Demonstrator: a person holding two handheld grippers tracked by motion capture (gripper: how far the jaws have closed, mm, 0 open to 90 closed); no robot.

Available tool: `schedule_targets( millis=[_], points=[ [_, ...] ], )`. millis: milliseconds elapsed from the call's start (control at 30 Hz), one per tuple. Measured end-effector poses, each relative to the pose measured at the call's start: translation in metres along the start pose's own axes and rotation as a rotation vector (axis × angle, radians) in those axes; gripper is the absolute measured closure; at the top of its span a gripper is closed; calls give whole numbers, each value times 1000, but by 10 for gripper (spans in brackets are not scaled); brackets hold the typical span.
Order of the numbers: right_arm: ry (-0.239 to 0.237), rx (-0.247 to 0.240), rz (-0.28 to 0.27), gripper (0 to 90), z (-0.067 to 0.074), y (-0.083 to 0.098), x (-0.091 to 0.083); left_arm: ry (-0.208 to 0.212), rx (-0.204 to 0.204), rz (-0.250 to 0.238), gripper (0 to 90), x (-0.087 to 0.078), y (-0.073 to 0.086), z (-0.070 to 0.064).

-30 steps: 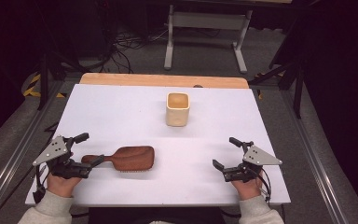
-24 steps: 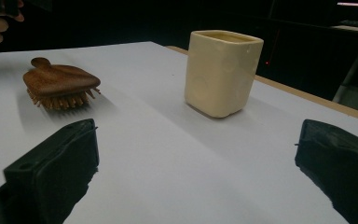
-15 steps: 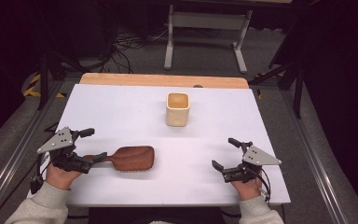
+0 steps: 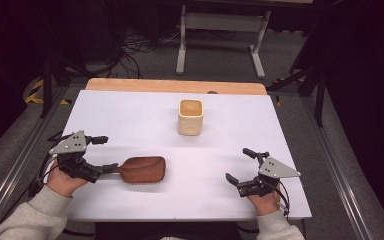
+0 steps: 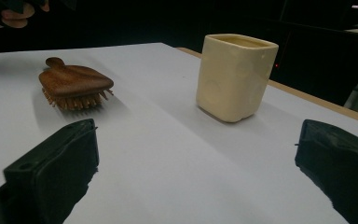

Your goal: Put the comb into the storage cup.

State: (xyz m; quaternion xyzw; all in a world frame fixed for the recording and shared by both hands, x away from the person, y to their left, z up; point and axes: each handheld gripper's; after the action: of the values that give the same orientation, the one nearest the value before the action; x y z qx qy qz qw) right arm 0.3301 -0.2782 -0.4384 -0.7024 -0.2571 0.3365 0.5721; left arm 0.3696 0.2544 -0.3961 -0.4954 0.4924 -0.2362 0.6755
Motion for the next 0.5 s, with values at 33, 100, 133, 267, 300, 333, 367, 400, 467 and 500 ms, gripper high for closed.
schedule_targets(
  millis=[33,100,133,267,300,333,367,400,467,500],
  points=[
    [-2,-1,-2,2,0,0,0,4,3,12,57,1,-1,0],
    [-6,2,-4,2,0,0,1,17,12,38,61,2,-3,1],
    [-7,2,-3,2,0,0,0,21,15,50,64,2,-3,2],
    [-10,4,-2,2,0,-1,0,42,40,120,75,6,-7,3],
    [-11,7,-1,2,1,-1,0,46,46,131,81,7,-7,4],
    [-12,7,-2,2,1,-1,0,46,46,131,83,7,-7,4],
    [-13,8,-1,2,1,-1,0,59,54,160,84,9,-7,5],
    [-14,8,-1,2,1,-1,0,62,63,175,87,10,-8,5],
    [-16,9,-4,2,1,-1,0,69,72,190,93,12,-8,5],
    [-16,10,-3,3,1,-1,0,76,81,202,94,12,-9,5]
  ],
)
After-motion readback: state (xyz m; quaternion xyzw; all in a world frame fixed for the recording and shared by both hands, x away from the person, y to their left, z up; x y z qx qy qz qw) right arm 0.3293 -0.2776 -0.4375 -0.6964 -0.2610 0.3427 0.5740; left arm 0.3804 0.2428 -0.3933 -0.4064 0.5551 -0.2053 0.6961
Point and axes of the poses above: each handheld gripper's, and its own axes: x roughly forward along the jaws, y roughly out of its underside, z roughly to its left, and after that the axes turned 3 degrees about -z, right-handed
